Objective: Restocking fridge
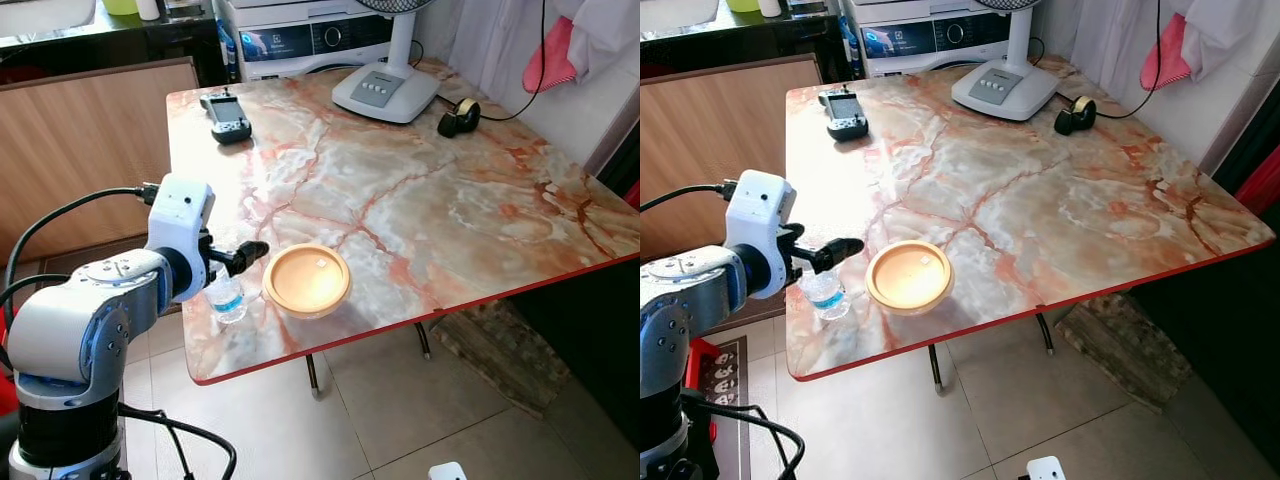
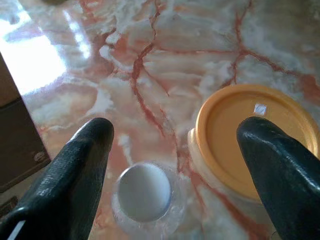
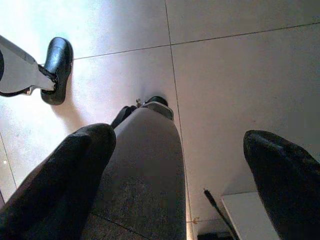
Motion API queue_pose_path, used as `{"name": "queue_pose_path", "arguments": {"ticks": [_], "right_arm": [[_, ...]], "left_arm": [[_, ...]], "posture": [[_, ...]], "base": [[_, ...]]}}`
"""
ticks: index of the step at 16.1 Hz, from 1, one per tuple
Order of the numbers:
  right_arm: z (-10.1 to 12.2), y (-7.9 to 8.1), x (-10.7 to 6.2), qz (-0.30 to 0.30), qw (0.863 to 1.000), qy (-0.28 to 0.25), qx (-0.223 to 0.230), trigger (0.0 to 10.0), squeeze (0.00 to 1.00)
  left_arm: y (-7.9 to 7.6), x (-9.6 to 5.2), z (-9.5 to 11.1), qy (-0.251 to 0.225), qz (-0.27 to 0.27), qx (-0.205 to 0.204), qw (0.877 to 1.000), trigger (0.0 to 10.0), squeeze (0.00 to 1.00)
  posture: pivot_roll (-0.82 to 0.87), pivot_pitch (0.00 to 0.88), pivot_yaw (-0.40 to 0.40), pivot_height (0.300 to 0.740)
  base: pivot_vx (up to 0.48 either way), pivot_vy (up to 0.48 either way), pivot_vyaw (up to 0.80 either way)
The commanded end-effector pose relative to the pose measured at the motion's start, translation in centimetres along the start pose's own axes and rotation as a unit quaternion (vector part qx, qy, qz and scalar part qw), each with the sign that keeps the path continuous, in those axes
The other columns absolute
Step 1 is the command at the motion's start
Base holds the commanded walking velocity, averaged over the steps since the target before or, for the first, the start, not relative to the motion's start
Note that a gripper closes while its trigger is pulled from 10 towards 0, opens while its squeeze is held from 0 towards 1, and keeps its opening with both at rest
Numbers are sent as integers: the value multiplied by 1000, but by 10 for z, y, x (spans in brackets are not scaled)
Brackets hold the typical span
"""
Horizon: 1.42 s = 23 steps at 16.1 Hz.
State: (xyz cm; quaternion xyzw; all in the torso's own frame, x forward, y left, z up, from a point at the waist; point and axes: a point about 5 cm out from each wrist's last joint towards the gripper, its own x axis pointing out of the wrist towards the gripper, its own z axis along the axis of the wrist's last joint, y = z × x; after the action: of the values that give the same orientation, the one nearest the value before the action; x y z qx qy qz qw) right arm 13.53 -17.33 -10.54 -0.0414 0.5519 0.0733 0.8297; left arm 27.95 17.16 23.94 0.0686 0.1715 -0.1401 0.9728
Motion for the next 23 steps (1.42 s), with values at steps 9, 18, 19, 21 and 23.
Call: {"name": "queue_pose_path", "arguments": {"ticks": [9, 18, 19, 21, 23], "right_arm": [[-5, -1, 0, 1, 1000, 12, -4, 10000, 0], [-4, -2, -1, -1, 1000, 11, -5, 10000, 0], [-4, -2, -1, -1, 1000, 11, -5, 10000, 0], [-4, -2, -1, -1, 1000, 11, -5, 10000, 0], [-4, -2, -1, -1, 1000, 11, -5, 10000, 0]], "left_arm": [[8, -4, -6, 24, 38, -4, 999, 10000, 0], [11, -1, -16, 35, 56, -20, 998, 10000, 0], [11, -1, -16, 35, 56, -20, 998, 10000, 0], [11, -1, -16, 35, 56, -20, 998, 10000, 0], [11, -1, -16, 34, 56, -20, 998, 10000, 0]], "posture": [[216, 71, -18, 740], [214, 80, -23, 740], [214, 80, -23, 740], [214, 80, -23, 740], [214, 80, -23, 740]], "base": [[0, 0, 0], [0, 0, 0], [0, 0, 0], [0, 0, 0], [0, 0, 0]]}}
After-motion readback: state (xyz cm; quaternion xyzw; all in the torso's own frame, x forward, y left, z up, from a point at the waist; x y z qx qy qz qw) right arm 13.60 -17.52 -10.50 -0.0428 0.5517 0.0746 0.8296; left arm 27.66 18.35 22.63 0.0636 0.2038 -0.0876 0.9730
